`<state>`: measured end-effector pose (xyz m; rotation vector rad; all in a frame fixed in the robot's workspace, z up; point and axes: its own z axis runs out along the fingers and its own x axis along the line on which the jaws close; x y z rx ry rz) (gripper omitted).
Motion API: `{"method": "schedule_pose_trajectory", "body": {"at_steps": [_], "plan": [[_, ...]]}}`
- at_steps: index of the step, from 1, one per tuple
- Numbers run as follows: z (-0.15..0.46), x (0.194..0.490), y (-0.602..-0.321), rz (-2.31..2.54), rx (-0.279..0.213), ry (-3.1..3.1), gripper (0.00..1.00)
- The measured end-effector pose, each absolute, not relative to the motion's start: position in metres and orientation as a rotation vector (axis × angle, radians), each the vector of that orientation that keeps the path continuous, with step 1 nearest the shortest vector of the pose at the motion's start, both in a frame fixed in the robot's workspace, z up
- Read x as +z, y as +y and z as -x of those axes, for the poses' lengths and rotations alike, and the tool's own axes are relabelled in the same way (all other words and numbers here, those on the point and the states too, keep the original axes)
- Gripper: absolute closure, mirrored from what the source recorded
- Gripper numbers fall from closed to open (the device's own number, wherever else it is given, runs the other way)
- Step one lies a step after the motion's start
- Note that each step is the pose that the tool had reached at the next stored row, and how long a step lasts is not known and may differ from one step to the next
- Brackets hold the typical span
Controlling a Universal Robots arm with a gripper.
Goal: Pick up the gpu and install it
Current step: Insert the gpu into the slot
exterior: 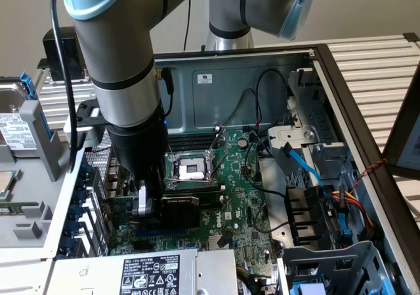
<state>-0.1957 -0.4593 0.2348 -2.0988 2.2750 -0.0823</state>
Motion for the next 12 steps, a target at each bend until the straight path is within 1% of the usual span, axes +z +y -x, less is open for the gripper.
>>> {"method": "schedule_pose_trajectory", "body": {"at_steps": [12], "plan": [[0.1958, 0.2346, -0.4593, 2.098, -0.084, 2.274, 0.72]]}}
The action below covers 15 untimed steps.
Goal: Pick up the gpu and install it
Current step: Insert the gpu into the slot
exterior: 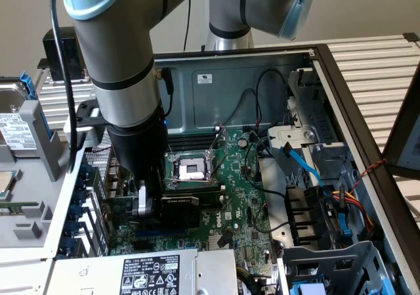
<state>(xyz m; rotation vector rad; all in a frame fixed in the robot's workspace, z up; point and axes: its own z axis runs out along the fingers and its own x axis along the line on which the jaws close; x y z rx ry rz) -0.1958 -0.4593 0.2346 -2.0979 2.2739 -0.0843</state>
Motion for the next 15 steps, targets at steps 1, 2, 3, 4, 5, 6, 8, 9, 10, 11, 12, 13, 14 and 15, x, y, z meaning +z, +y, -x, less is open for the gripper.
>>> {"method": "schedule_pose_trajectory", "body": {"at_steps": [1, 2, 3, 4, 5, 6, 8, 9, 10, 11, 12, 13, 14, 15], "plan": [[0.1959, 0.2346, -0.4593, 2.098, -0.085, 2.274, 0.72], [0.1959, 0.2346, -0.4593, 2.098, -0.085, 2.274, 0.72], [0.196, 0.2346, -0.4593, 2.097, -0.086, 2.273, 0.72], [0.196, 0.2346, -0.4593, 2.097, -0.086, 2.273, 0.72], [0.1961, 0.2346, -0.4593, 2.097, -0.087, 2.273, 0.72], [0.1961, 0.2346, -0.4593, 2.096, -0.087, 2.272, 0.72], [0.1962, 0.2346, -0.4593, 2.096, -0.088, 2.272, 0.72], [0.1962, 0.2346, -0.4593, 2.096, -0.089, 2.272, 0.72], [0.1963, 0.2346, -0.4592, 2.095, -0.089, 2.271, 0.72], [0.1963, 0.2346, -0.4592, 2.095, -0.09, 2.271, 0.72], [0.1965, 0.2346, -0.4591, 2.095, -0.09, 2.271, 0.72], [0.1967, 0.2345, -0.459, 2.095, -0.09, 2.271, 0.72], [0.1968, 0.2345, -0.459, 2.095, -0.09, 2.271, 0.72], [0.197, 0.2345, -0.459, 2.095, -0.09, 2.271, 0.72]]}}
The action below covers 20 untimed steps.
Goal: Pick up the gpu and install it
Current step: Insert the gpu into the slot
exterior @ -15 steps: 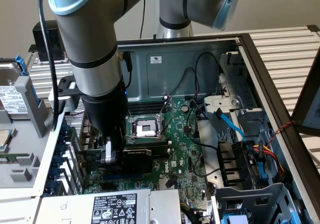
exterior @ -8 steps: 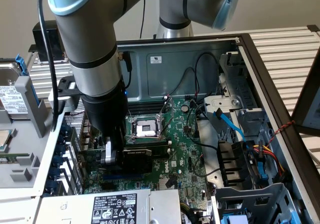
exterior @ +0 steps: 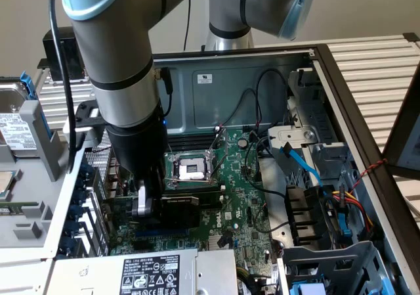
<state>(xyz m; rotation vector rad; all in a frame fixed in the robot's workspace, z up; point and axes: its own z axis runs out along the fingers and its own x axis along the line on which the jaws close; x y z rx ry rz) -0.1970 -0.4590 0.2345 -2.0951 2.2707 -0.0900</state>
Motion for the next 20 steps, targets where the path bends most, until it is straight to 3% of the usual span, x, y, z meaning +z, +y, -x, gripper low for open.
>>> {"method": "schedule_pose_trajectory", "body": {"at_steps": [20], "plan": [[0.198, 0.2345, -0.4597, 2.094, -0.091, 2.27, 0.72]]}}
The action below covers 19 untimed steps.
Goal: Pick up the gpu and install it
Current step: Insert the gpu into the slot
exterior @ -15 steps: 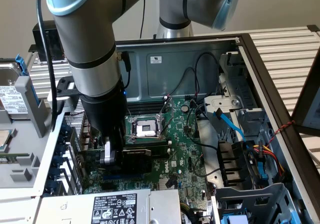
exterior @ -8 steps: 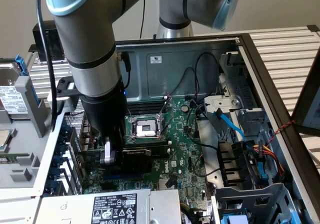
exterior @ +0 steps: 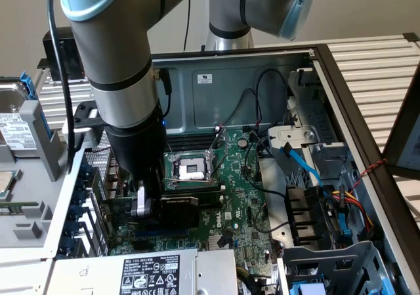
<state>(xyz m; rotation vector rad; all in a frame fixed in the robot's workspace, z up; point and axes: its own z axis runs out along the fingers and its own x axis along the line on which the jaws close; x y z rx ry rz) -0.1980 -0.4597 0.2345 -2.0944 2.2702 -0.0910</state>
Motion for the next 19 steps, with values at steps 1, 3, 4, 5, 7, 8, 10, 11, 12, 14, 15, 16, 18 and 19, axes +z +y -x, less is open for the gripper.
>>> {"method": "schedule_pose_trajectory", "body": {"at_steps": [1, 3, 4, 5, 7, 8, 10, 11, 12, 14, 15, 16, 18, 19], "plan": [[0.1981, 0.2345, -0.4597, 2.094, -0.091, 2.27, 0.72], [0.1982, 0.2344, -0.4597, 2.094, -0.092, 2.27, 0.72], [0.1982, 0.2344, -0.4597, 2.094, -0.092, 2.27, 0.72], [0.1982, 0.2343, -0.4597, 2.094, -0.093, 2.269, 0.72], [0.1982, 0.2342, -0.4597, 2.094, -0.093, 2.269, 0.72], [0.1982, 0.2342, -0.4597, 2.093, -0.093, 2.269, 0.72], [0.1982, 0.2341, -0.4597, 2.093, -0.094, 2.269, 0.72], [0.1982, 0.2341, -0.4597, 2.093, -0.094, 2.269, 0.72], [0.1982, 0.2341, -0.4597, 2.093, -0.094, 2.269, 0.72], [0.1985, 0.234, -0.4594, 2.092, -0.096, 2.268, 0.72], [0.1985, 0.234, -0.4594, 2.092, -0.096, 2.268, 0.72], [0.1985, 0.234, -0.4594, 2.091, -0.097, 2.267, 0.72], [0.1988, 0.234, -0.4593, 2.091, -0.098, 2.266, 0.72], [0.1987, 0.234, -0.4594, 2.091, -0.099, 2.266, 0.72]]}}
